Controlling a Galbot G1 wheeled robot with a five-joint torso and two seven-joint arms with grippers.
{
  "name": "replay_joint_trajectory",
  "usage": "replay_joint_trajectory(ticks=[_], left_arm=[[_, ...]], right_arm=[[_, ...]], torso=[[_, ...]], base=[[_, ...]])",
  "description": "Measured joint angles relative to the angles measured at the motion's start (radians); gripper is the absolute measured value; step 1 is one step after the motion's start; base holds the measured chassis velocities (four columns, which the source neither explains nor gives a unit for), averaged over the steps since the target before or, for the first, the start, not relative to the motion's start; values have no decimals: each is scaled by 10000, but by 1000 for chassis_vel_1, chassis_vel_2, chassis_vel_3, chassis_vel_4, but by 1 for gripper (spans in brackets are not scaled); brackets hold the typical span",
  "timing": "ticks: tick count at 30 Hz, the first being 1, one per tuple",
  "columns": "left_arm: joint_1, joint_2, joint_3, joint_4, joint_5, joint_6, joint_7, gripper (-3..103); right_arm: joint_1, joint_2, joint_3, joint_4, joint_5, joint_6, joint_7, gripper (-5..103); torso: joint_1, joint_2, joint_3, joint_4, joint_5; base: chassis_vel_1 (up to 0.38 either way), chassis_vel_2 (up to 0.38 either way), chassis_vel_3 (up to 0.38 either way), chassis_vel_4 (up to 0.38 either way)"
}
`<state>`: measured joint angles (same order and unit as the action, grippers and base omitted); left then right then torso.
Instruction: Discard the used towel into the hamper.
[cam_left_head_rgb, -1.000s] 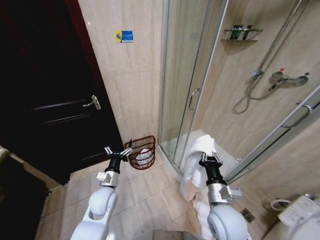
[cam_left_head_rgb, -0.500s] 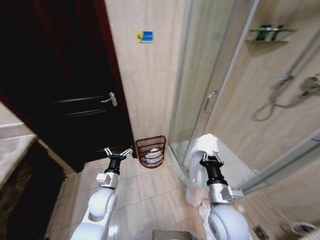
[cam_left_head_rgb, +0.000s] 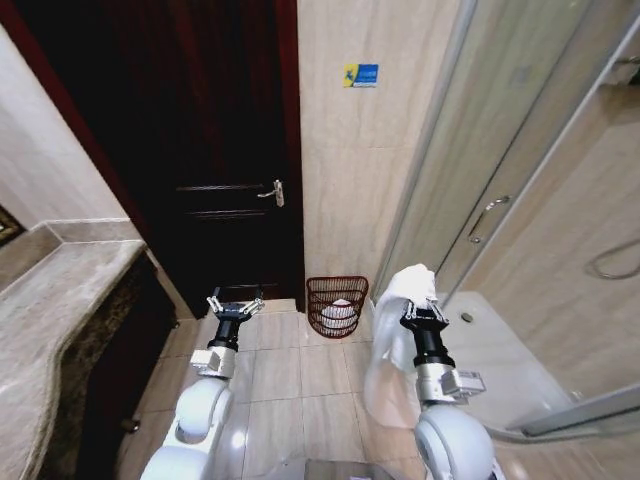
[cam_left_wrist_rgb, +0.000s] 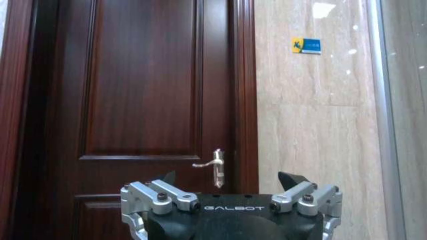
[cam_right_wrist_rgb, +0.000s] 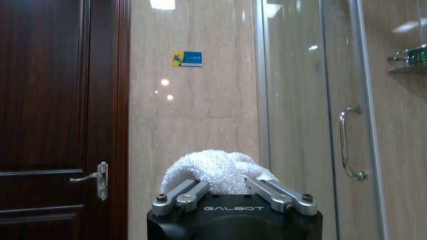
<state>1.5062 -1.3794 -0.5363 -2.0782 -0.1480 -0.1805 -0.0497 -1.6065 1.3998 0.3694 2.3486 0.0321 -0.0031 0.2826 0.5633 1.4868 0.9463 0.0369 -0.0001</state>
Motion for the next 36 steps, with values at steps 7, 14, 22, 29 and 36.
replay_joint_trajectory(ticks=[7,14,22,29,36], left_arm=[[-4,-6,73,-39,73,27,20,100],[-112,-5,140,-83,129,126,26,100],[-74,-56,155,-124,175,130,32,100],[-68,-75,146,-127,179,74,32,100],[-69,-83,135,-126,162,59,32,100]], right_arm=[[195,-82,12,-192,116,5,-18,8],[368,-62,7,-397,220,32,-76,8],[435,-49,-1,-610,258,173,-197,8],[449,1,-28,-709,225,197,-268,8],[476,41,-60,-766,166,198,-338,8]], torso=[[1,0,1,1,1],[1,0,0,2,1],[0,1,0,2,1],[1,0,0,2,1],[4,0,1,1,0]], base=[[0,0,0,0],[0,0,0,0],[-5,8,5,-6],[-79,68,68,-74],[-89,89,83,-87]])
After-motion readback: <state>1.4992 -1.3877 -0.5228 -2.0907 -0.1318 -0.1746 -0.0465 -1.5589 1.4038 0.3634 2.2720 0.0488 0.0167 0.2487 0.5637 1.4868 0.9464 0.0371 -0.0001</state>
